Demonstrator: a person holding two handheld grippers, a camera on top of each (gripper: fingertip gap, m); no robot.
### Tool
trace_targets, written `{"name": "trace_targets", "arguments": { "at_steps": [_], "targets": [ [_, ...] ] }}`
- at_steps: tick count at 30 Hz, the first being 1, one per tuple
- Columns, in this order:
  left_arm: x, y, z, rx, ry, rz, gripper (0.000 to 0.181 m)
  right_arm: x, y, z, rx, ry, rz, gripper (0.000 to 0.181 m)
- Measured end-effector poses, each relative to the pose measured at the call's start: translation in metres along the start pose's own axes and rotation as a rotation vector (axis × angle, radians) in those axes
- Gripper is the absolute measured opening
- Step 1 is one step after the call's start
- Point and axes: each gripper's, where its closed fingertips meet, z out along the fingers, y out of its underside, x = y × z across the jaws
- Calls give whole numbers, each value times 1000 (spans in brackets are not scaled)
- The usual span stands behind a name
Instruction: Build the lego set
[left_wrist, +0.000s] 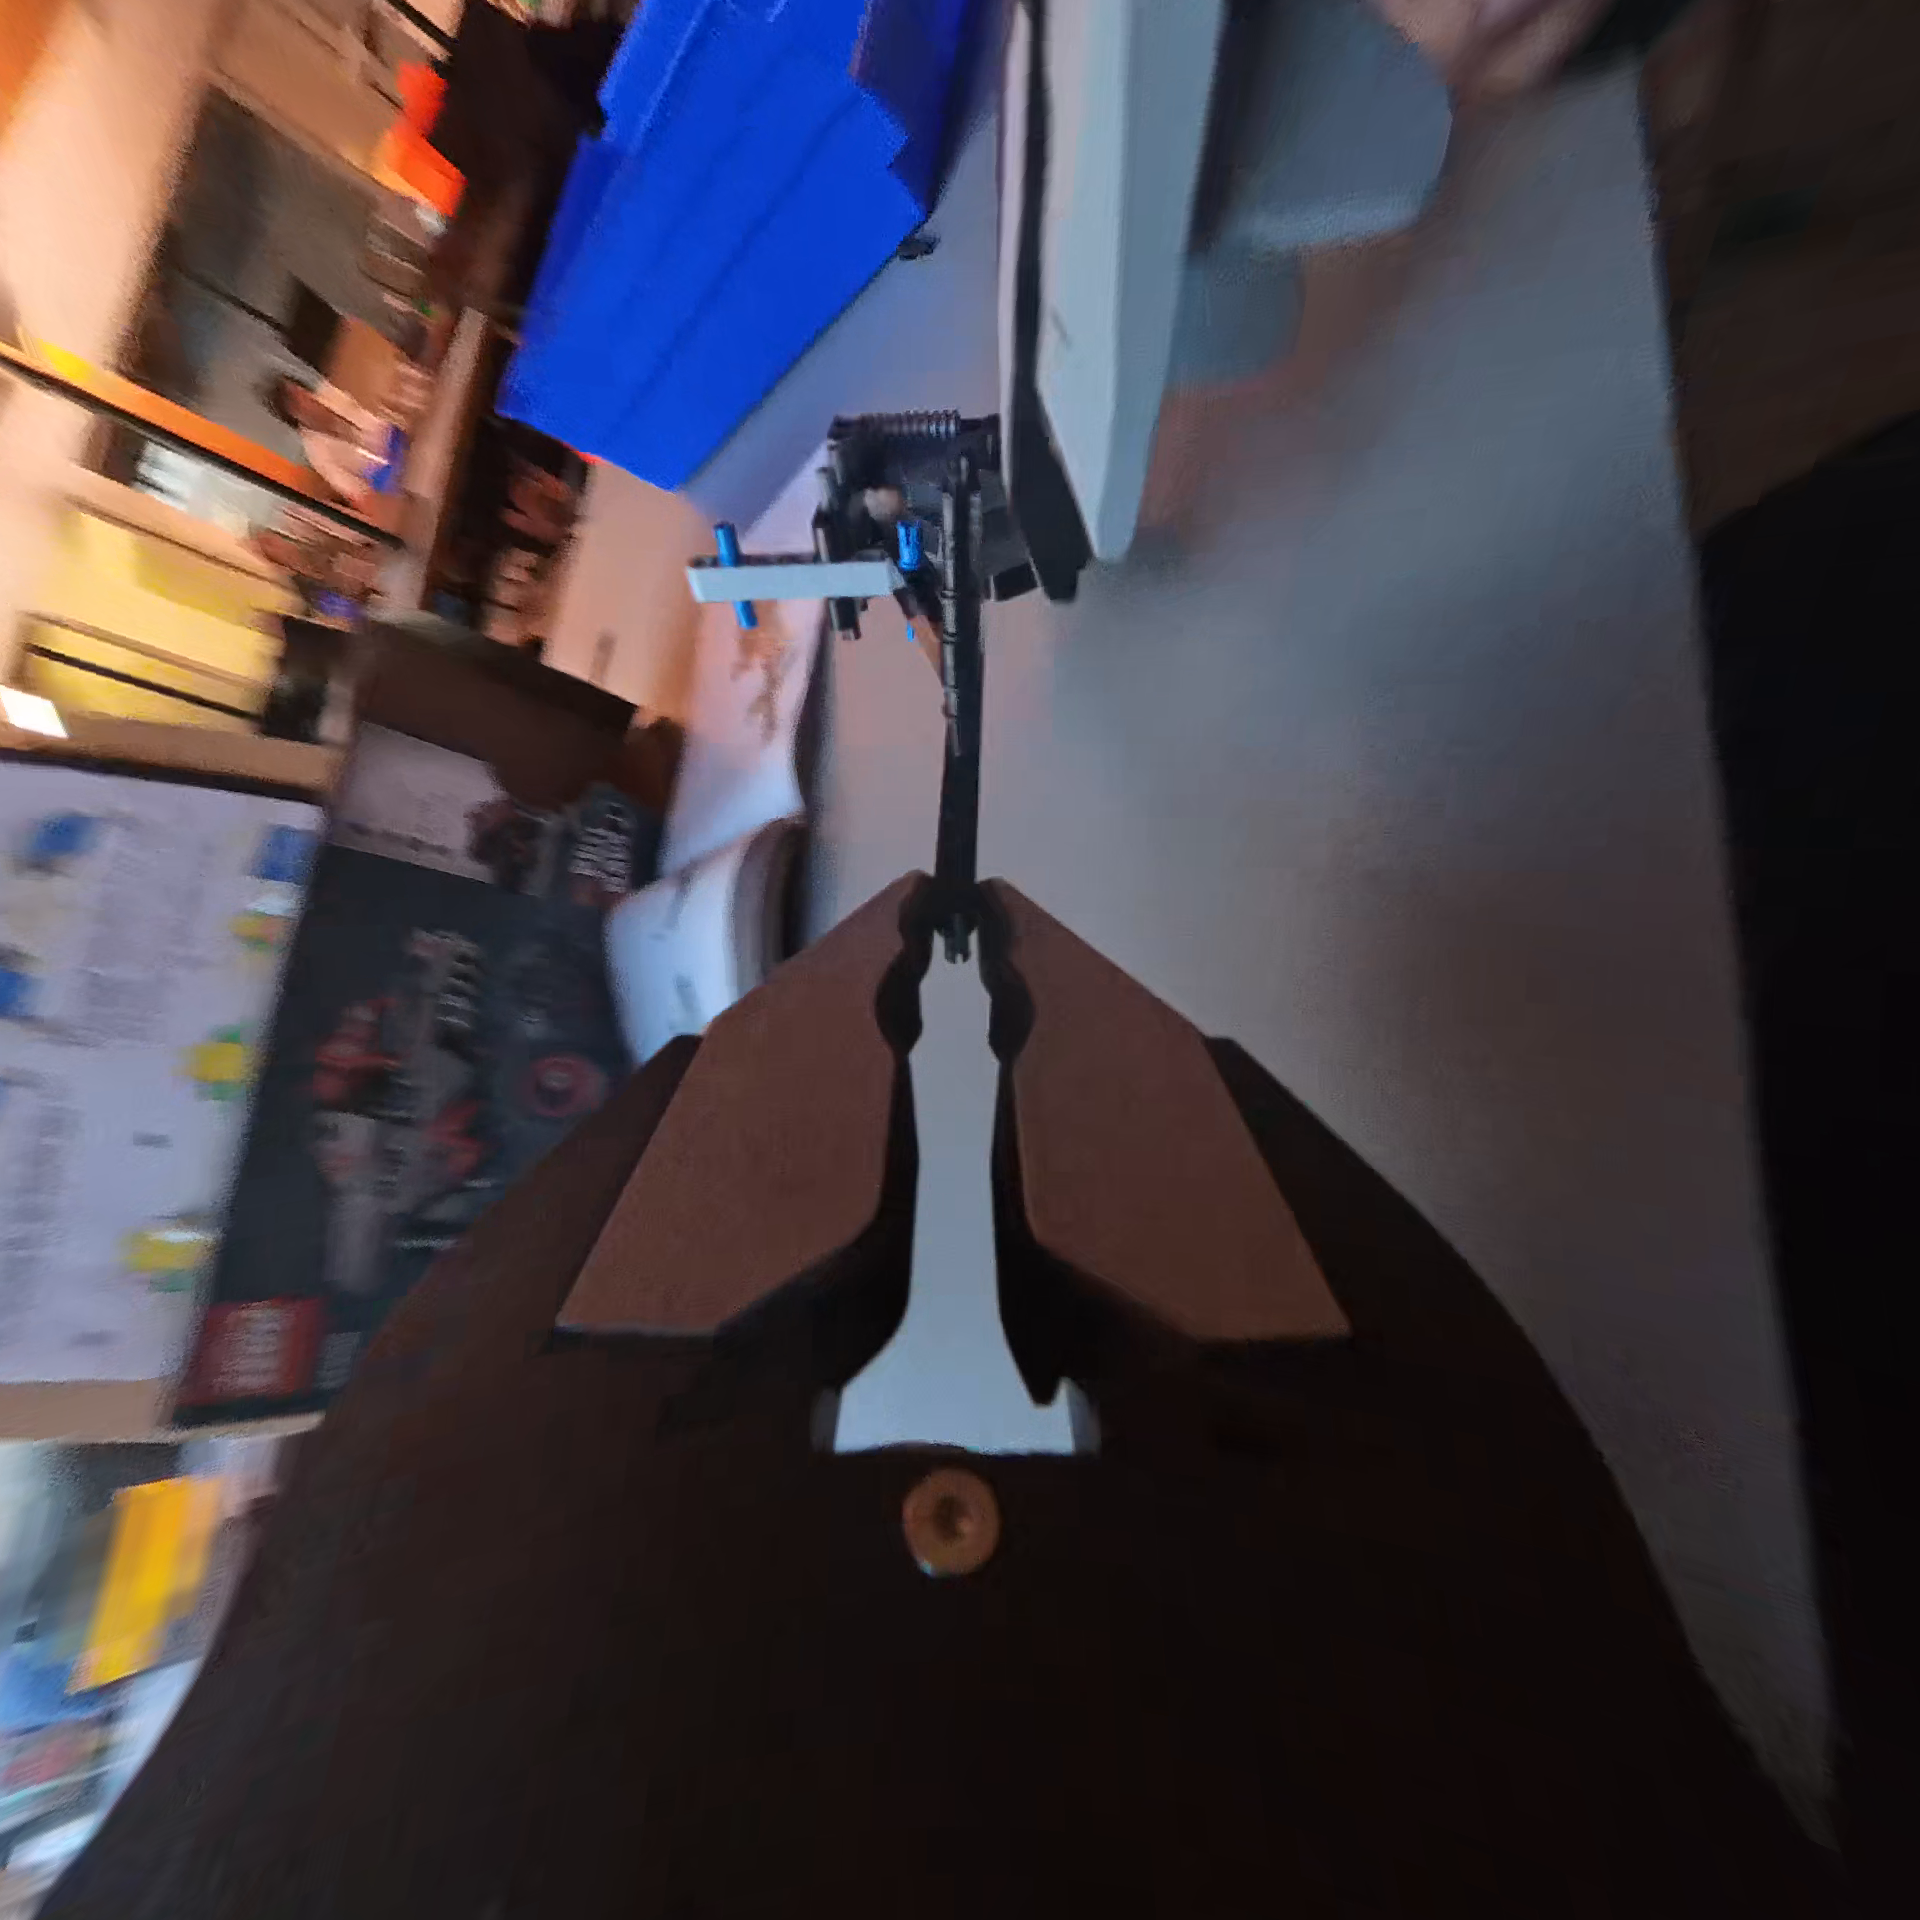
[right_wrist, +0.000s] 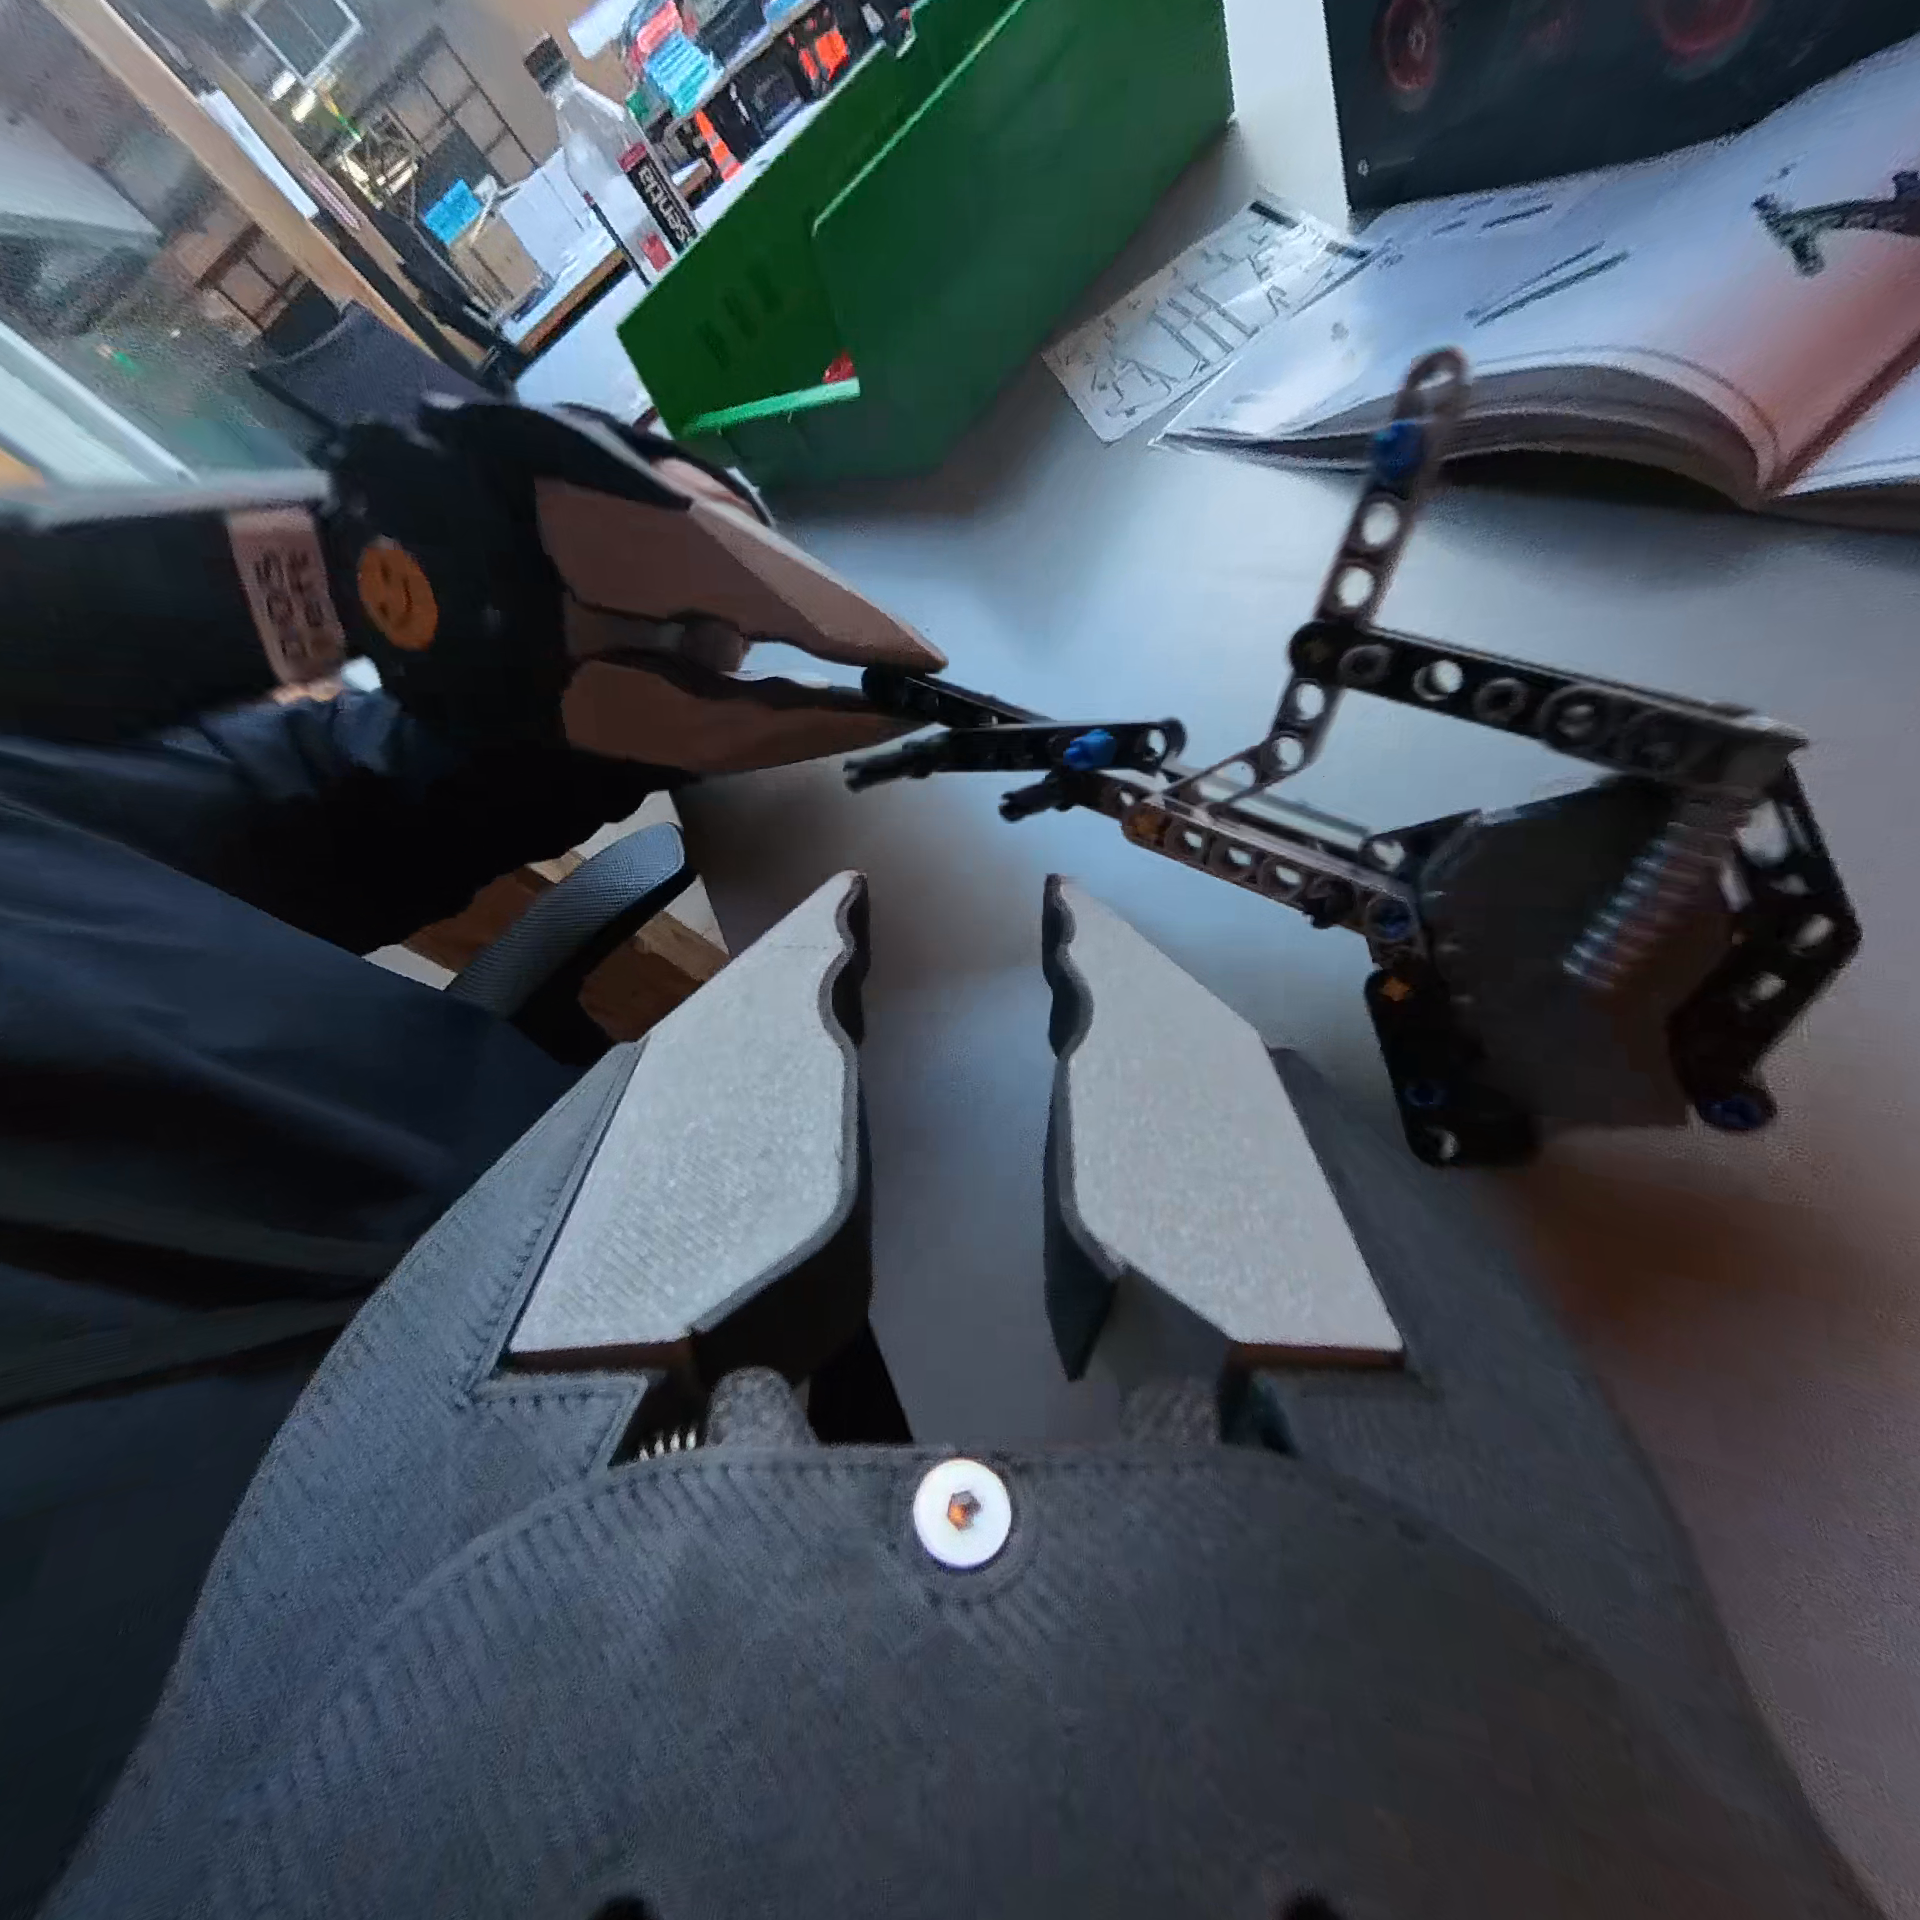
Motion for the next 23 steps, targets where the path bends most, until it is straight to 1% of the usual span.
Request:
{"name": "trace_targets", "arguments": {
  "at_steps": [2, 4, 7, 10, 13, 17, 18, 23],
  "targets": [
    [-4, 3, -1, -42, -108, 176, 5, 1, -2, -1, 18, 7, -11, 33],
    [2, 7, 0, -83, -157, 289, 5, -2, -2, 2, 23, -1, -13, 33],
    [12, 13, 4, -158, -201, 368, 6, -2, 8, 11, -5, 8, 13, 32],
    [18, 13, 4, -205, -266, 444, 6, -10, 11, 13, -17, -20, 31, 34],
    [26, 13, 6, -199, -266, 475, 7, -12, 14, 12, -30, -21, 65, 32],
    [34, 11, 8, -188, -261, 515, 8, 2, 17, 13, -18, 54, 96, 17],
    [38, 9, 8, -178, -257, 531, 8, 6, 18, 13, -16, 91, 85, 12],
    [49, 3, 7, -136, -213, 540, 9, 10, 26, 13, -76, 229, -54, 14]
  ]
}}
